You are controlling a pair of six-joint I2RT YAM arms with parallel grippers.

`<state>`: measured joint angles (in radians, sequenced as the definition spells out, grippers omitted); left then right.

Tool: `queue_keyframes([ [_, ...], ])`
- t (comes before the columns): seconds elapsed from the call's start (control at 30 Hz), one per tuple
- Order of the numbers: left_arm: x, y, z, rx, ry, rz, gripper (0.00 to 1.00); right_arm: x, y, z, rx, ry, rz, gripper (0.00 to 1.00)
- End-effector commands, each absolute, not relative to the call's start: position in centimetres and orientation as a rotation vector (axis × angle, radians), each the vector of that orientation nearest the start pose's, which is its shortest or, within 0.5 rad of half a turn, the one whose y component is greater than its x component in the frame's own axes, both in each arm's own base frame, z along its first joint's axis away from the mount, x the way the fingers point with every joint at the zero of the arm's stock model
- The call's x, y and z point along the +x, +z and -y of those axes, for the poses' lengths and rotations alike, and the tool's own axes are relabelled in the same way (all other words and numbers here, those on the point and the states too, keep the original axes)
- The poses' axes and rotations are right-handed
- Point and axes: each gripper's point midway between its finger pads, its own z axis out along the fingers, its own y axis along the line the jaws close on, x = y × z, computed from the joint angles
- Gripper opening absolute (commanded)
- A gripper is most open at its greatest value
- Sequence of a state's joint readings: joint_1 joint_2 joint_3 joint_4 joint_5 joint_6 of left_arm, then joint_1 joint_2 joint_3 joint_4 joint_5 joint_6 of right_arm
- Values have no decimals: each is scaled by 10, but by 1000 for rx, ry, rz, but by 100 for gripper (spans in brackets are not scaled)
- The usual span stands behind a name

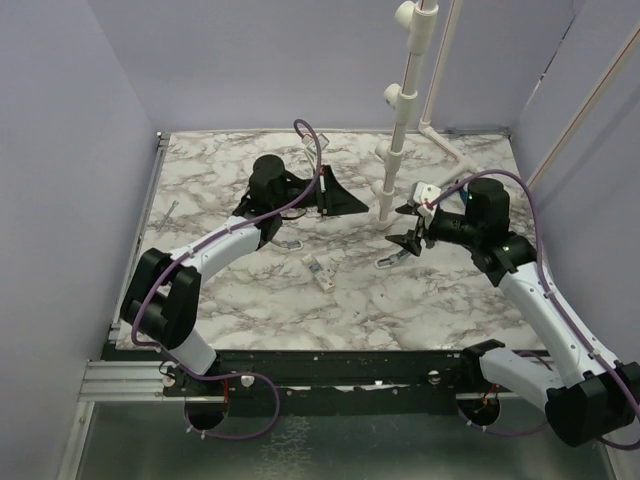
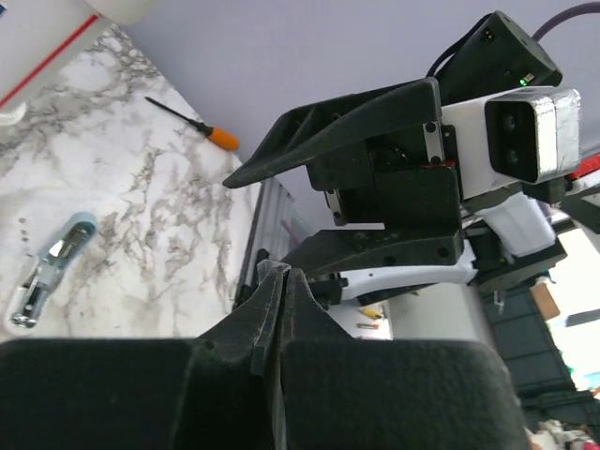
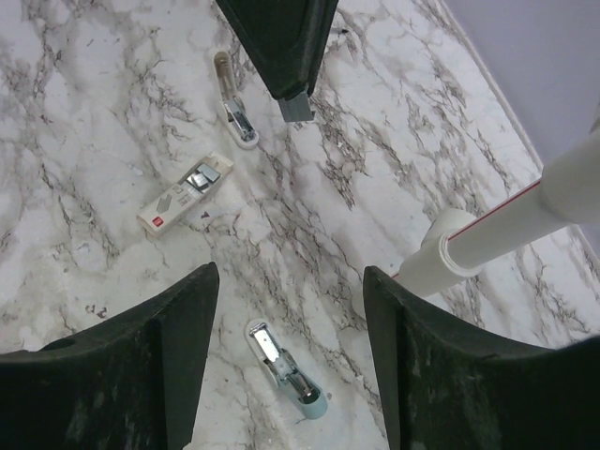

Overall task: Load the staples into the stapler
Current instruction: Pick up the staple from the staple box.

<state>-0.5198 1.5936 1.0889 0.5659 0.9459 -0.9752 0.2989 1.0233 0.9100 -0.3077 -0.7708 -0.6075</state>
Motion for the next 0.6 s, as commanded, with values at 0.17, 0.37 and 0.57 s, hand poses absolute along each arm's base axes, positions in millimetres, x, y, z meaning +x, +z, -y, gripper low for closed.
queue_keyframes([
  [0.17, 256, 304, 349, 429, -1987, -1794, 0, 278, 276, -196, -1259, 516, -1356, 64],
  [0.37, 246, 295, 356, 505, -2048, -1847, 0, 273, 267, -204, -1365, 532, -1318, 62],
  [0.57, 241, 280, 358, 535, -2072, -1895, 0, 259, 245, -221, -1450, 566, -1282, 57],
])
